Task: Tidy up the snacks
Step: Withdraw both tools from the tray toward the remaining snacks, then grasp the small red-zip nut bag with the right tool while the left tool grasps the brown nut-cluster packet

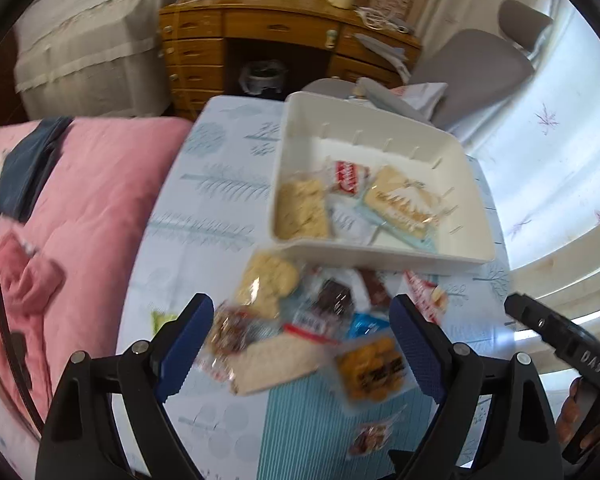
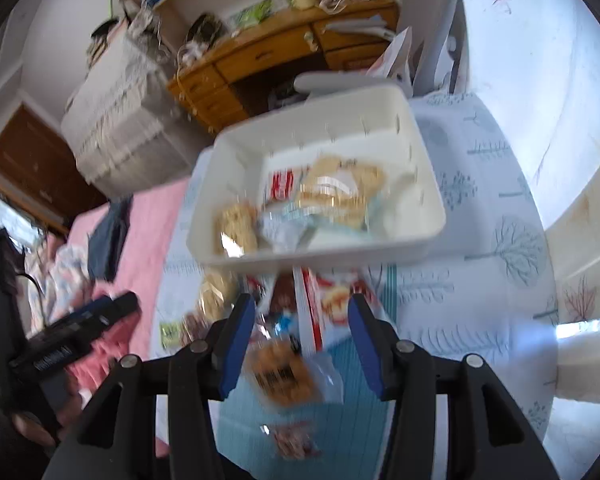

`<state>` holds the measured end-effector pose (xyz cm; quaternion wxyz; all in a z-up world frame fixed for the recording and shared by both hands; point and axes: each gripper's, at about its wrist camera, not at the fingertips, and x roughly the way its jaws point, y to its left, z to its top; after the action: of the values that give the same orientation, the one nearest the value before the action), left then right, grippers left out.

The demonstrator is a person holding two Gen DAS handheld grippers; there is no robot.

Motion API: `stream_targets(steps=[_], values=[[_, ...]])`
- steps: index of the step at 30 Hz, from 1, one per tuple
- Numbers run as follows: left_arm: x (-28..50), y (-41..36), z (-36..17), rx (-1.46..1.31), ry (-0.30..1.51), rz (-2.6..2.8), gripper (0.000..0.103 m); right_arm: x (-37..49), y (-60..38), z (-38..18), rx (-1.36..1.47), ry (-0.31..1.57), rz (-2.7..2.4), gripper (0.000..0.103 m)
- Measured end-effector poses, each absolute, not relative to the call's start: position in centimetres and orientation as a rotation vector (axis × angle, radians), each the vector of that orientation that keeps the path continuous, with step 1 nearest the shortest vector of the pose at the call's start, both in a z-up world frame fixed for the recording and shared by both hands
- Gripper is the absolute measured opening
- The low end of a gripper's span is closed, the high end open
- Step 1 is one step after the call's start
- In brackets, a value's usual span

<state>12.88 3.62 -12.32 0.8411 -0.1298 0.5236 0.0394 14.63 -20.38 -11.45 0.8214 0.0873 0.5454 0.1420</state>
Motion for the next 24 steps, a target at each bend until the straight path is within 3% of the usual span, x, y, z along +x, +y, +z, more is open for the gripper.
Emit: stream_targets(steps=[8,12,24], values=[[6.8,5.6,-13.3,-0.297,1.075,0.205,0.089,11.1,-18.9,-14.6,0.084,1.249,0.375,0.049],[4.8,6.1,-13.5,-0.279,1.074,0.232,0.089,9.8,-17.7,-15.9,0.034,1.284,0.418,0.063],[5.5,6.9,-15.2,-0.151,1.152,0.097,0.089,8.5,-16.4,-19.6,0.123,1.5,0.306,0.074]])
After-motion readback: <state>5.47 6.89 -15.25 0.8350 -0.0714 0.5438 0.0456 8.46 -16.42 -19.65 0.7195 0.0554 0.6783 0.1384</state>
